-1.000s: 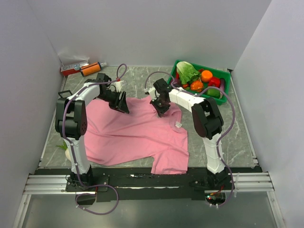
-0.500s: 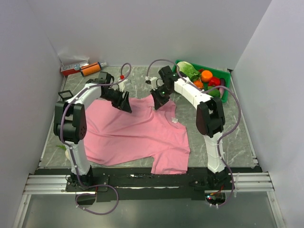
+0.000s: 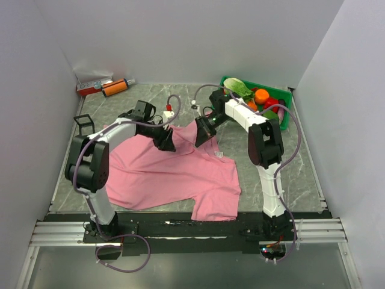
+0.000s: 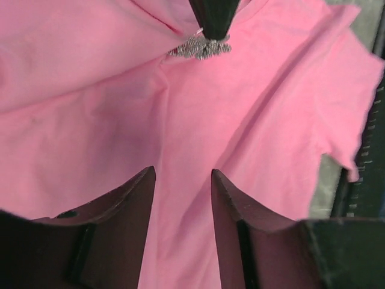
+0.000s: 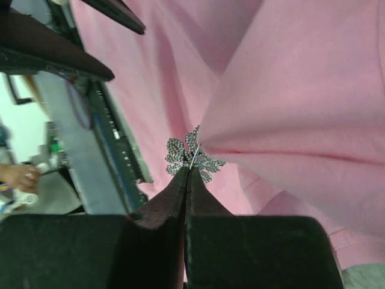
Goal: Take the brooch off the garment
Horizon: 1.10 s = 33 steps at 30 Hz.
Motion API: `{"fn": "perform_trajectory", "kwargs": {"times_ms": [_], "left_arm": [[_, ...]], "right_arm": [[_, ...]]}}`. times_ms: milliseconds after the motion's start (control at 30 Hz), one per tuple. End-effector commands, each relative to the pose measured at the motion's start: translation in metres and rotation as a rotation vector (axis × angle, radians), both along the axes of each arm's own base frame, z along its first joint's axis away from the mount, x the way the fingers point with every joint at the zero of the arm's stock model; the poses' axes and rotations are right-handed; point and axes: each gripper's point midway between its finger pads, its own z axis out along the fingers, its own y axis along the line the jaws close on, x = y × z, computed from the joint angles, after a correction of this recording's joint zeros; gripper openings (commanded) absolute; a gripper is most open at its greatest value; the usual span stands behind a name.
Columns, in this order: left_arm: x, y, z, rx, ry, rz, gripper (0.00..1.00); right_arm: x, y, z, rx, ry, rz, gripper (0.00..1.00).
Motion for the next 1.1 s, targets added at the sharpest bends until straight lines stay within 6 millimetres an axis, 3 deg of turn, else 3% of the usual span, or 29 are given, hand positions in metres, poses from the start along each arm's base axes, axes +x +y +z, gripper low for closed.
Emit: {"fn": "perform_trajectory", "kwargs": {"times_ms": [0, 33, 100, 200, 433, 600, 867, 1067], "left_arm": [[0.023, -0.012, 0.043, -0.024, -0.440, -0.126, 0.48], [0.019, -0.015, 0.036, 0.009, -0.475, -0.144, 0.48], [0.025, -0.023, 0.052, 0.007, -0.632, -0.176, 0.50], [0.017, -0.039, 0.052, 0.034, -0.771, -0.285, 0.54], [0.024, -0.070, 0.057, 0.035, -0.886, -0.405, 0.52], [0.020, -0.078, 0.050, 0.032, -0.877, -0.480, 0.50], [0.005, -0.085, 0.041, 0.012, -0.827, -0.559, 0.38], [-0.009, -0.089, 0.036, -0.010, -0.773, -0.628, 0.36]], "right_arm": [[-0.008, -0.006, 0.019, 0.117, 0.132, -0.026, 0.00], [-0.009, -0.005, 0.023, 0.142, 0.153, -0.026, 0.00], [-0.012, -0.006, 0.021, 0.149, 0.185, -0.031, 0.00], [-0.015, -0.005, 0.020, 0.163, 0.214, -0.036, 0.00], [-0.017, -0.004, 0.016, 0.166, 0.249, -0.049, 0.00], [-0.021, -0.005, 0.016, 0.168, 0.262, -0.048, 0.00], [-0.020, -0.004, 0.016, 0.167, 0.264, -0.051, 0.00], [-0.019, -0.004, 0.012, 0.165, 0.275, -0.056, 0.00]]}}
